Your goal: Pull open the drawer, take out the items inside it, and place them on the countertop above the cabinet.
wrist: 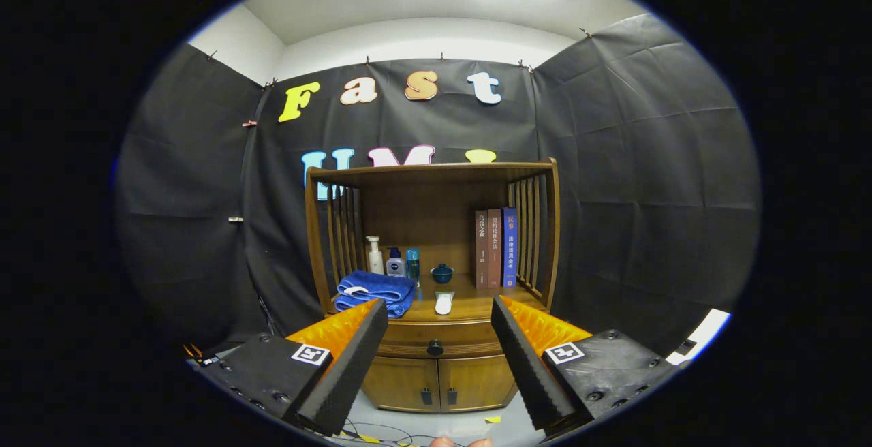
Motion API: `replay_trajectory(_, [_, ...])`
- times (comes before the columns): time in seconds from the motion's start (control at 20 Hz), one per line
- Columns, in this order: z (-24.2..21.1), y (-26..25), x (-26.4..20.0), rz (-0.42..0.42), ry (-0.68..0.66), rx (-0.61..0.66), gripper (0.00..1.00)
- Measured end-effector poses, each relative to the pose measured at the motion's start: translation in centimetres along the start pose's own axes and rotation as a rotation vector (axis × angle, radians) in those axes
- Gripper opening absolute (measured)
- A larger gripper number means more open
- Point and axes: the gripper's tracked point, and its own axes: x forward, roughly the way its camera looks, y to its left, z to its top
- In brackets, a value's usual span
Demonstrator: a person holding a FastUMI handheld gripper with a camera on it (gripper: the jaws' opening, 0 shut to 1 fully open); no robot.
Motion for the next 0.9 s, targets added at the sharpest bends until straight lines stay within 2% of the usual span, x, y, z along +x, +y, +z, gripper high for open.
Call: replay_trajectory(0.9, [0.37,-0.72,-0.4,0.002,-0.012,0.016,0.99])
